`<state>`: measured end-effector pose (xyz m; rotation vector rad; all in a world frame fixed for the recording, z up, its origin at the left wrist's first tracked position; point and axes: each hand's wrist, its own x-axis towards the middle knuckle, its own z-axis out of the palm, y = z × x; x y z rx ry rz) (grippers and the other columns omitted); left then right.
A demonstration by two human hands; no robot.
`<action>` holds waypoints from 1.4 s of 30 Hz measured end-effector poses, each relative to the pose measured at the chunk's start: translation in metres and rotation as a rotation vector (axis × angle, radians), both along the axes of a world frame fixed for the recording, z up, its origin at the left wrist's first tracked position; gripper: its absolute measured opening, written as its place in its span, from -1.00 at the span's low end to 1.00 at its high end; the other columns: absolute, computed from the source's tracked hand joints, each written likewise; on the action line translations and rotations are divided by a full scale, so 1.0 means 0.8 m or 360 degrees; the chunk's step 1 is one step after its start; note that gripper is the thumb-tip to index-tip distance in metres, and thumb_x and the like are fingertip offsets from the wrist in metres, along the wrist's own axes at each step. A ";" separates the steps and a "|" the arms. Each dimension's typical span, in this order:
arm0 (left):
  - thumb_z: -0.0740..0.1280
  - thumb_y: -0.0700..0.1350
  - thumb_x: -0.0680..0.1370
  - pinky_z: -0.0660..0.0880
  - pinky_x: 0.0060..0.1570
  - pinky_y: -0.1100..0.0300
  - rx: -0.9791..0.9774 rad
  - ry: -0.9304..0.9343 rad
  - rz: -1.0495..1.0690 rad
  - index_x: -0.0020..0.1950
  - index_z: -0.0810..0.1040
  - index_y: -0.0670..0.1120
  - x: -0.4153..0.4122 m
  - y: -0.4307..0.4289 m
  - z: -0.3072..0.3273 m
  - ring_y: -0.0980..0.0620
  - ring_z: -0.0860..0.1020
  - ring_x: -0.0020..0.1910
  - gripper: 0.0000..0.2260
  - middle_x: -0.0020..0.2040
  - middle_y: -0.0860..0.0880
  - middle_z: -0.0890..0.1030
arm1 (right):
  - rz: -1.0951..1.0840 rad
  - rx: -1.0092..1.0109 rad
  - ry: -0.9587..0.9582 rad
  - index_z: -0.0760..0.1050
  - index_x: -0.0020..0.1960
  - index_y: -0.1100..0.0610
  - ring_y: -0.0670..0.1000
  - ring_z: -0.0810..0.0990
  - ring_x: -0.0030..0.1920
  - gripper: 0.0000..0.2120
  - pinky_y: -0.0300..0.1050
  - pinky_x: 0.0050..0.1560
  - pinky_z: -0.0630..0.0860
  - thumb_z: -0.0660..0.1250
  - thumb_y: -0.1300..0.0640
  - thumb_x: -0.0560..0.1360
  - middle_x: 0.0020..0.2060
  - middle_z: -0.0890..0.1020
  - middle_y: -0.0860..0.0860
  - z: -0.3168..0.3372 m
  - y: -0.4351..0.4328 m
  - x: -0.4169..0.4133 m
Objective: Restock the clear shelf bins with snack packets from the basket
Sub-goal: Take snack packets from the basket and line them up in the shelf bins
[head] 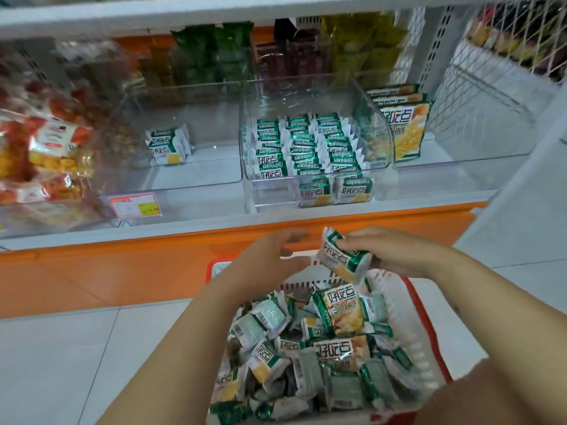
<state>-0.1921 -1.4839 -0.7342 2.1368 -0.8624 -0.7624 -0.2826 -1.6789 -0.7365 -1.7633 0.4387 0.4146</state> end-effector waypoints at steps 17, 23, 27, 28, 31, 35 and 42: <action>0.43 -0.09 0.48 0.56 0.05 0.00 -0.0509 0.0155 0.0201 0.12 0.55 0.14 0.016 0.002 0.033 0.07 0.64 -0.08 -0.75 -0.06 0.10 0.67 | -0.0245 -0.0235 -0.0571 0.45 0.03 -0.07 -0.14 0.63 -0.09 -0.57 -0.16 -0.04 0.54 0.36 -0.21 0.22 -0.06 0.65 -0.18 0.040 0.036 0.013; 0.42 -0.15 0.49 0.55 -0.22 0.29 -0.0799 0.0026 0.0477 0.03 0.54 0.12 0.044 0.001 0.037 0.14 0.62 -0.17 -0.79 -0.09 0.15 0.64 | -0.0178 -0.0579 -0.0953 0.49 -0.11 -0.01 -0.05 0.54 -0.26 -0.80 -0.13 -0.13 0.57 0.47 0.20 0.40 -0.18 0.61 -0.12 0.061 0.036 0.066; 0.41 -0.16 0.50 0.55 -0.12 0.26 -0.0987 -0.0100 0.0611 -0.02 0.54 0.15 0.063 0.003 0.042 0.13 0.62 -0.11 -0.80 -0.09 0.15 0.65 | 0.0040 -0.0597 -0.1001 0.45 -0.10 -0.04 -0.17 0.58 -0.17 -0.75 -0.26 -0.13 0.56 0.48 0.21 0.39 -0.18 0.59 -0.16 0.082 0.040 0.108; 0.39 -0.16 0.51 0.54 -0.13 0.31 -0.1028 -0.0120 0.0661 -0.02 0.54 0.16 0.068 0.004 0.041 0.15 0.62 -0.11 -0.80 -0.10 0.15 0.65 | 0.0078 -0.0634 -0.1014 0.44 -0.11 -0.04 -0.24 0.55 -0.21 -0.73 -0.33 -0.13 0.52 0.48 0.22 0.38 -0.21 0.57 -0.17 0.088 0.038 0.117; 0.30 -0.20 0.57 0.38 -0.10 0.57 -0.1019 -0.0320 0.0890 0.03 0.51 0.17 0.084 0.012 0.034 0.34 0.53 -0.01 -0.76 0.00 0.22 0.59 | -0.0059 -0.0738 -0.1168 0.43 -0.13 -0.02 -0.33 0.48 -0.27 -0.72 -0.45 -0.17 0.42 0.48 0.25 0.39 -0.21 0.52 -0.19 0.106 0.020 0.149; 0.26 -0.19 0.59 0.17 0.09 0.64 -0.0649 -0.0570 0.0822 0.22 0.43 0.18 0.101 0.022 0.021 0.53 0.33 0.10 -0.69 0.17 0.26 0.44 | -0.0085 -0.0910 -0.1114 0.43 -0.06 0.06 -0.31 0.50 -0.13 -0.75 -0.56 -0.21 0.34 0.47 0.24 0.40 -0.13 0.54 -0.16 0.104 0.003 0.201; 0.25 -0.16 0.58 0.04 0.48 -0.07 -0.0296 -0.0803 0.0716 0.36 0.41 0.12 0.107 0.021 0.010 0.07 0.17 0.47 -0.63 0.42 0.14 0.36 | 0.0178 -0.1075 -0.0808 0.46 -0.10 0.01 -0.09 0.53 0.02 -0.76 -0.33 0.00 0.39 0.50 0.22 0.38 -0.05 0.57 -0.10 0.042 -0.004 0.239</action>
